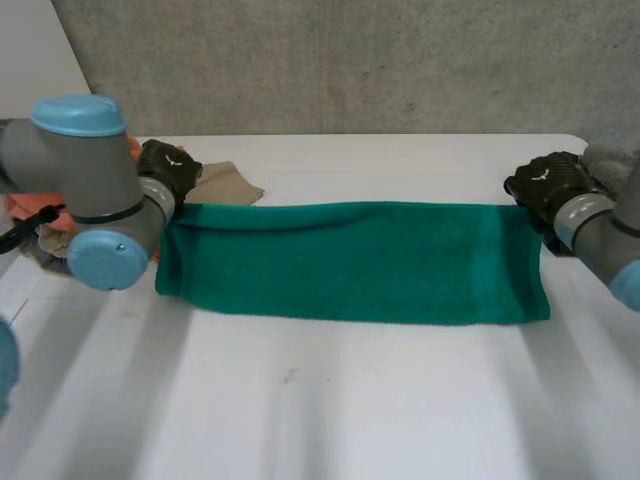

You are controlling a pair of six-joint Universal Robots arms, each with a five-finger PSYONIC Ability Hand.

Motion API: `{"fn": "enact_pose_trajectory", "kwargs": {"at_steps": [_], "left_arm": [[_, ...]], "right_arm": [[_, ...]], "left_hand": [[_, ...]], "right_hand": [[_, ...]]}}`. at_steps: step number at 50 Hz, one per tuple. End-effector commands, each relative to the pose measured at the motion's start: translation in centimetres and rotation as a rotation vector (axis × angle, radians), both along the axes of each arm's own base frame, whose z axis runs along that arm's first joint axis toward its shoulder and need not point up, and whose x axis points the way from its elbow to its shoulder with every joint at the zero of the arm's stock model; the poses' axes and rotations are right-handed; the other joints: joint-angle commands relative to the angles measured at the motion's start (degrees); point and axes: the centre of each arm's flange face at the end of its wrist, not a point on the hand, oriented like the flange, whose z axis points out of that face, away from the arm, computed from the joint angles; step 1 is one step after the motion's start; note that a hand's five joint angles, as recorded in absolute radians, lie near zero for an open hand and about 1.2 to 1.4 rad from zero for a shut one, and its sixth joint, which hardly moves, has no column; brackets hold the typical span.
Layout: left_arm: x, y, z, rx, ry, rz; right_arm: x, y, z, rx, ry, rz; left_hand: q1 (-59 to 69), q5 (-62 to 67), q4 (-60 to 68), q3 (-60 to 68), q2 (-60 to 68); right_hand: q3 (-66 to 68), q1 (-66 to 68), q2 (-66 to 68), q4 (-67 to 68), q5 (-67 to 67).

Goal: Fold the laundry.

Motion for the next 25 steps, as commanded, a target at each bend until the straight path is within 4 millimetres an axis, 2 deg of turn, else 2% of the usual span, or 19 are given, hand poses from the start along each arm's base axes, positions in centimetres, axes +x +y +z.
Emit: {"fn": "enact_pose_trajectory", "kwargs": {"at_steps": [1, 2, 3, 6, 9, 11, 14, 15, 18, 20, 22, 25], "left_arm": [[-0.1, -1.6, -2.0, 0.02, -0.048, 0.048], [-0.1, -1.7, -1.9, 0.014, -0.041, 0.052], [-0.4, -1.6, -1.7, 0.012, -0.021, 0.044], [-1.0, -1.6, -1.1, -0.017, 0.038, 0.015], [-1.6, -1.7, 1.4, -0.101, 0.126, -0.009], [-1.4, -1.4, 3.1, -0.142, 0.176, 0.0], [-1.1, -0.7, 4.3, -0.159, 0.204, 0.008], [-0.9, -0.2, 4.7, -0.153, 0.217, 0.008], [-0.4, 0.7, 4.6, -0.132, 0.215, 0.011], [-0.1, 1.7, 4.0, -0.092, 0.197, 0.003], [0.1, 2.8, 2.9, -0.044, 0.178, -0.015], [0.1, 3.6, 1.7, 0.0, 0.163, -0.051]], "right_arm": [[1.5, -2.3, -2.8, -0.052, 0.012, 0.022], [1.6, -2.5, -3.1, -0.051, 0.011, 0.021], [1.9, -2.8, -3.8, -0.05, 0.017, 0.018], [2.4, -3.0, -4.5, -0.045, 0.024, -0.005], [2.0, -3.1, -3.7, -0.044, 0.008, -0.059], [1.7, -2.8, -2.3, -0.035, -0.034, -0.088], [1.4, -2.0, -0.9, -0.004, -0.088, -0.104], [1.0, -1.1, 0.0, 0.033, -0.121, -0.112], [0.5, 0.8, 0.7, 0.131, -0.149, -0.107], [-0.1, 3.1, 0.7, 0.262, -0.145, -0.087], [-1.0, 5.0, 0.1, 0.381, -0.126, -0.086], [-2.0, 6.6, -0.7, 0.481, -0.115, -0.094]], "left_hand": [[9.35, 8.8, 6.74, 7.12, 6.73], [-10.35, -10.9, -12.96, -12.58, -12.97], [-52.18, -52.73, -54.79, -54.41, -54.79], [-55.84, -56.39, -58.45, -58.07, -58.46], [-55.84, -56.39, -58.45, -58.07, -58.46], [-55.84, -56.39, -58.45, -58.07, -58.46], [-55.84, -56.39, -58.45, -58.07, -58.46], [-55.84, -56.39, -58.45, -58.07, -58.46], [-55.84, -56.39, -58.45, -58.07, -58.46], [-55.84, -56.39, -58.45, -58.07, -58.46], [-55.84, -56.39, -58.45, -58.07, -58.46], [-55.84, -56.39, -58.45, -58.07, -58.46]], "right_hand": [[11.74, 14.51, 12.43, 11.59, 11.05], [-0.61, 2.17, 0.09, -0.75, -1.29], [-55.85, -53.08, -55.16, -56.0, -56.54], [-58.26, -55.49, -57.57, -58.41, -58.95], [-58.26, -55.49, -57.57, -58.41, -58.95], [-58.26, -55.49, -57.57, -58.41, -58.95], [-58.26, -55.49, -57.57, -58.41, -58.95], [-58.26, -55.49, -57.57, -58.41, -58.95], [-58.26, -55.49, -57.57, -58.41, -58.95], [-58.26, -55.49, -57.57, -58.41, -58.95], [-58.26, -55.49, -57.57, -58.41, -58.95], [-58.26, -55.49, -57.57, -58.41, -58.95]]}}
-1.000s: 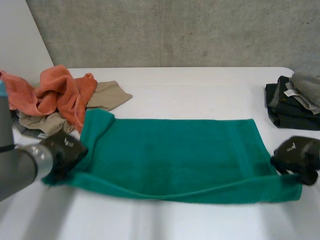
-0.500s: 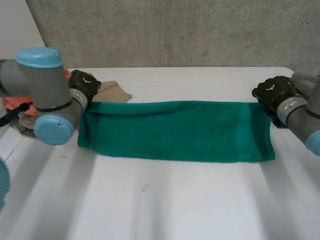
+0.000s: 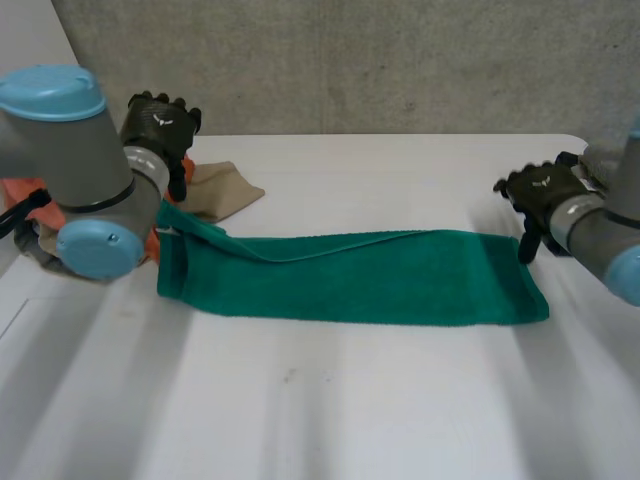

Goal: Fold the laundry.

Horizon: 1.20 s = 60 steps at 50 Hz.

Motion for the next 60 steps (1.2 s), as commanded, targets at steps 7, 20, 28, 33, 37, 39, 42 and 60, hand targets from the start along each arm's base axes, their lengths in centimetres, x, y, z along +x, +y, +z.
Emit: {"fn": "enact_pose_trajectory", "kwargs": {"at_steps": [7, 20, 28, 33, 37, 39, 42, 60], "left_arm": [[0.4, 3.1, -6.1, 0.187, -0.114, -0.13], [-0.9, -0.6, -7.9, 0.143, -0.094, -0.133], [-1.2, -5.5, -6.0, -0.003, 0.002, -0.021], [0.7, -8.7, -6.4, -0.042, -0.01, 0.165], [1.2, -8.4, -6.4, 0.012, -0.07, 0.212], [1.0, -7.8, -6.4, 0.05, -0.088, 0.2], [0.7, -6.7, -5.8, 0.092, -0.092, 0.163], [0.7, 1.8, -2.0, 0.159, 0.137, -0.124]], "right_arm": [[-3.3, 5.2, -2.5, 0.216, -0.008, 0.011], [-2.5, 7.7, -4.4, 0.215, 0.0, 0.039], [-2.0, 8.2, -4.5, 0.187, 0.016, 0.06], [-1.8, 8.5, -4.6, 0.19, 0.022, 0.07], [-1.8, 8.4, -4.5, 0.189, 0.021, 0.067], [-1.8, 8.4, -4.4, 0.186, 0.02, 0.067], [-1.9, 8.3, -4.2, 0.179, 0.014, 0.067], [-2.4, 7.8, -4.4, 0.137, 0.021, 0.038]], "left_hand": [[-0.91, -2.92, -1.41, -2.04, -1.67], [-0.91, -2.92, -1.41, -2.04, -1.67], [-0.91, -2.92, -1.41, -2.04, -1.67], [-0.91, -2.92, -1.41, -2.04, -1.67], [-0.91, -2.92, -1.41, -2.04, -1.67], [-0.91, -2.92, -1.41, -2.04, -1.67], [-0.91, -2.92, -1.41, -2.04, -1.67], [-0.91, -2.92, -1.41, -2.04, -1.67]], "right_hand": [[-2.01, -2.94, -2.32, -2.46, -2.49], [-2.01, -2.94, -2.32, -2.46, -2.49], [-2.01, -2.94, -2.32, -2.46, -2.49], [-2.01, -2.94, -2.32, -2.46, -2.49], [-2.01, -2.94, -2.32, -2.46, -2.49], [-2.01, -2.94, -2.32, -2.46, -2.49], [-2.01, -2.94, -2.32, -2.46, -2.49], [-2.01, -2.94, -2.32, -2.46, -2.49]]}}
